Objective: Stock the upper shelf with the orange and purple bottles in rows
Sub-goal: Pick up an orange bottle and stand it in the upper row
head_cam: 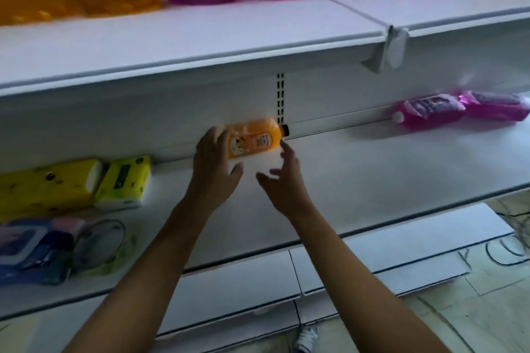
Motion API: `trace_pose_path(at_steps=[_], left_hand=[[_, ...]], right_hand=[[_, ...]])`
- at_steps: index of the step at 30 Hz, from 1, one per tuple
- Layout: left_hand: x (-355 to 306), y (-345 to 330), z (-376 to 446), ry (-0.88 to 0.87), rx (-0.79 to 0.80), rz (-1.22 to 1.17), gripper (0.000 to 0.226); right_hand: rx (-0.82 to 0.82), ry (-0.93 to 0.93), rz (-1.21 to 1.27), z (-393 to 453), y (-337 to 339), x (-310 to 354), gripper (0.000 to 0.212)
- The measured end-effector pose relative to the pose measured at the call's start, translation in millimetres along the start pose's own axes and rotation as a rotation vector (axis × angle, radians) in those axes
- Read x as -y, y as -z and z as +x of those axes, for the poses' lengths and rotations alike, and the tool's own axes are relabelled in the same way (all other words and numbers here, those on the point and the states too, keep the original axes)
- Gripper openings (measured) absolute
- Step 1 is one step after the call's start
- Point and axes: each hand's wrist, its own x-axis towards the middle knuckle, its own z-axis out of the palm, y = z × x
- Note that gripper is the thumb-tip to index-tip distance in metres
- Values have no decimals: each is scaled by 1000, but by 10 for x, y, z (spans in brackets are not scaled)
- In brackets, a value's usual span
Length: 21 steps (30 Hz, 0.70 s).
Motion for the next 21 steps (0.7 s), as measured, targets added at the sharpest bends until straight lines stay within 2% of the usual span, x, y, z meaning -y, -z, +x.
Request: trace_pose_path(at_steps=[2,4,6,9,12,16,21], left_hand=[[26,-157,340,9,19,54,73],[67,-342,547,77,25,63,75],[115,-478,669,135,12,139,73],[187,-508,825,187,51,258,65],[222,-509,793,180,87,127,60],[194,-464,521,129,21,40,57],[111,-437,-75,89,-138,-36,59]], right_hand=[[18,7,-38,345,-87,-20,92],[21,-74,-20,649,-108,-51,100],[32,-128,12,847,-70,-115,99],[68,-14,-98,928,45,-251,91],[121,10,-70,837,130,-315,89],[152,18,-143,558,96,-303,103],[91,110,-263,180,33,-308,114]])
